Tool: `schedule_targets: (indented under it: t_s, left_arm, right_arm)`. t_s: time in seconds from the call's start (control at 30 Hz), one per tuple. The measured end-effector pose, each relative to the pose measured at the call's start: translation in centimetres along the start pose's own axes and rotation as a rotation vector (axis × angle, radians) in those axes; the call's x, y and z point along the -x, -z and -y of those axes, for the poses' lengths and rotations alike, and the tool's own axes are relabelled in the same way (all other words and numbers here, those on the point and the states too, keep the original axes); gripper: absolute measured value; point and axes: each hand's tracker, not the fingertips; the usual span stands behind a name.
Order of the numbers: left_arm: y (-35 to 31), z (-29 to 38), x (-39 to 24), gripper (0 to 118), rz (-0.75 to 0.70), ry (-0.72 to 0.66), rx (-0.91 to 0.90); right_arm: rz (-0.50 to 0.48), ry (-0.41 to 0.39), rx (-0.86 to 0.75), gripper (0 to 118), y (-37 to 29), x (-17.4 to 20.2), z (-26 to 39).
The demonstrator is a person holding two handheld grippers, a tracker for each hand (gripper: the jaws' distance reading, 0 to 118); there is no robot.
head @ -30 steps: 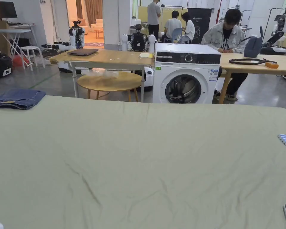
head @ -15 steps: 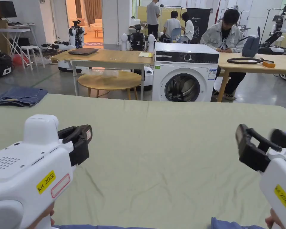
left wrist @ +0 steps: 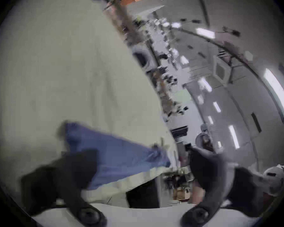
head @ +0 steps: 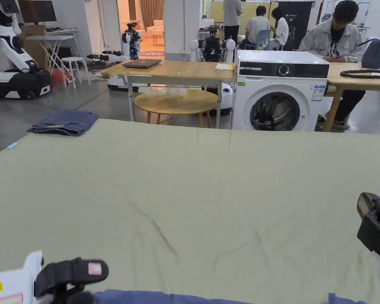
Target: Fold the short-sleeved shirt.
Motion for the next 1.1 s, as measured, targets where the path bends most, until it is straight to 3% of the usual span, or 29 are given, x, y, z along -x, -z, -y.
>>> schedule_targets:
  t_s: [0.03,0.13,0.17,0.23,0.27,0.3,0.33,0.37,0.4,0.43,0.47,0.63,0.83,0.93,1.1]
  left_arm:
    - [-0.1,0.7,0.4,118,-0.062,-0.022,-0.001]
    - [1.0,1.8,3.0,118,-0.067,-0.140,-0.043]
    - [1.7,2.2,4.1,118,-0.024,-0.201,-0.051]
    - [2.9,1.7,4.9,116,0.231,-0.228,-0.111]
    - [4.5,1.4,4.6,109,0.269,-0.258,-0.073]
    - [6.0,1.6,4.2,88,0.150,-0.251,-0.029]
    - [7.2,2.4,2.6,29,0.033,-0.189,-0.008]
    - [8.9,2.5,1.7,1,-0.101,-0.146,0.033]
    - [10.3,2.7,1.1,1,-0.289,-0.115,0.054]
    - [9.4,2.6,0.7,1,-0.106,-0.141,-0.003]
    - [8.0,-0.9,3.7,1,-0.029,-0.189,-0.005]
    - [1.4,-3.3,4.2,1,-0.112,-0.151,-0.042]
    - [-8.9,-5.7,5.7,1,-0.335,-0.181,-0.286]
    - [-8.7,-4.2,2.2,1,-0.421,-0.103,-0.270]
    - [-1.7,-1.8,-7.4,1,-0.524,0.233,-0.178]
  right_arm:
    - [0.000,-0.003,0.006,0,-0.1,0.6,0.2]
    - [-0.005,-0.013,0.018,0,0.1,1.4,0.2]
    - [-0.007,-0.019,0.021,0,-0.1,2.0,0.4]
    - [-0.011,-0.023,0.022,0,0.0,2.6,0.2]
    - [-0.014,-0.021,0.023,0,0.1,2.9,0.2]
    - [-0.019,-0.014,0.023,0,0.0,3.3,0.2]
    - [-0.023,-0.008,0.021,0,0.1,3.7,0.2]
    - [-0.024,-0.007,0.021,0,0.1,4.1,0.1]
    - [-0.028,-0.009,0.022,0,0.0,4.4,0.0]
    - [-0.035,-0.014,0.023,0,-0.2,4.7,-0.1]
    - [-0.038,-0.022,0.020,0,-0.4,4.9,-0.2]
    - [-0.030,-0.036,-0.002,0,-0.9,5.1,-1.0]
    - [-0.022,-0.033,-0.022,0,-1.5,4.9,-1.0]
    - [-0.030,-0.023,-0.017,0,-1.3,5.1,-0.9]
    - [-0.066,-0.015,-0.002,0,-1.1,5.4,-0.6]
